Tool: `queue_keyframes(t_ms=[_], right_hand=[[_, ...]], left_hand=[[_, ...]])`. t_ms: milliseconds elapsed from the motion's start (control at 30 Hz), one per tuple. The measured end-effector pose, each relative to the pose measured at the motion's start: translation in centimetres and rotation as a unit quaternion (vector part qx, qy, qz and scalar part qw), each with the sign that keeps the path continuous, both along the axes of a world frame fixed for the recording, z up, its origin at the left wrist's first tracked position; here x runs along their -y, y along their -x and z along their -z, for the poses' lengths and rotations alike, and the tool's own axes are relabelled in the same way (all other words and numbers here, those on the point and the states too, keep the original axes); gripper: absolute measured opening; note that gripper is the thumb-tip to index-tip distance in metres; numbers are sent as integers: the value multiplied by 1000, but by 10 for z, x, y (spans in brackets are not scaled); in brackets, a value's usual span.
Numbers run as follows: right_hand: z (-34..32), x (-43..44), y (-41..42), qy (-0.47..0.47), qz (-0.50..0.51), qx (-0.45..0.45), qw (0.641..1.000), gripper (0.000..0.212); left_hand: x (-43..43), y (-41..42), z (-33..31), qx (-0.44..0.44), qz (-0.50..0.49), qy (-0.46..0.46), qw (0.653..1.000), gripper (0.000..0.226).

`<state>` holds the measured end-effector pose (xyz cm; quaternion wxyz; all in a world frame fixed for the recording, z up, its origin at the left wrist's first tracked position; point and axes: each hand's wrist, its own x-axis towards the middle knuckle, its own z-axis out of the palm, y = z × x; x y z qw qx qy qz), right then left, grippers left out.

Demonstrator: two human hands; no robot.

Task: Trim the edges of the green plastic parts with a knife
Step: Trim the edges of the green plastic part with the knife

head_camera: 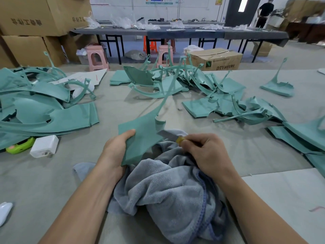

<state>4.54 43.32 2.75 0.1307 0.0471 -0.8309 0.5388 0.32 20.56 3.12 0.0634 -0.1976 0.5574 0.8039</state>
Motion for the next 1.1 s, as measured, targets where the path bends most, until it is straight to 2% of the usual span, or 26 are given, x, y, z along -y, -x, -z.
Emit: queue_keyframes(t_ms=[67, 100, 133, 233, 333, 400, 467, 500, 533, 633, 767, 800, 867, 900, 933, 967, 1033, 1100], right_hand=[[2, 0, 3, -4, 87, -19, 996, 21], [1, 0, 4, 15, 99, -33, 994, 21], [1, -1, 4, 38, 86, -45, 995, 23], [-2, 10, -5, 68, -53, -41, 995, 25], [0, 24, -7, -13, -106, -14, 994, 28], [1, 25, -2, -22, -41, -8, 999, 29], [1, 21, 2, 5, 75, -11, 997, 25], [2, 19, 1, 27, 100, -17, 995, 24], [2, 19, -1, 63, 88, -25, 994, 23], [2, 26, -10, 133, -31, -21, 990, 21], [-1, 17, -2, 132, -6, -68, 989, 24], [-3, 17, -3, 142, -31, -67, 987, 26], [-1, 23, -5, 85, -96, -34, 991, 19], [3, 27, -6, -4, -96, -36, 995, 15], [7, 29, -5, -84, -70, -45, 993, 12], [7, 28, -2, -118, -25, -52, 991, 11], [4, 25, -2, -100, 63, -72, 990, 13], [3, 27, -6, -83, 52, -116, 988, 12]], left_hand=[[-4, 0, -2, -5, -44, -15, 999, 13], [-7, -1, -2, -6, -65, -8, 998, 13], [-10, -2, -2, -5, -80, 6, 997, 14], [-13, -4, -1, -5, -86, 6, 996, 19], [-10, -1, -1, -7, -31, -64, 997, 26], [-10, -2, -1, 4, 21, -80, 997, 31], [-13, -7, -3, 12, 56, -80, 995, 32], [-15, -8, -4, 12, 63, -84, 994, 31], [-16, -10, -6, 13, 67, -89, 994, 31], [-15, -12, -10, 25, 86, -110, 990, 37], [-17, -12, -11, 5, 73, -145, 987, 36], [-17, -12, -10, 1, 68, -146, 987, 35], [-17, -11, -9, 1, 69, -146, 987, 36], [-16, -11, -9, 6, 77, -143, 987, 37], [-16, -10, -9, 13, 87, -138, 987, 39], [-15, -11, -9, 22, 98, -130, 987, 41], [-15, -11, -9, 32, 109, -113, 987, 42], [-15, -10, -8, 29, 99, -114, 988, 41]])
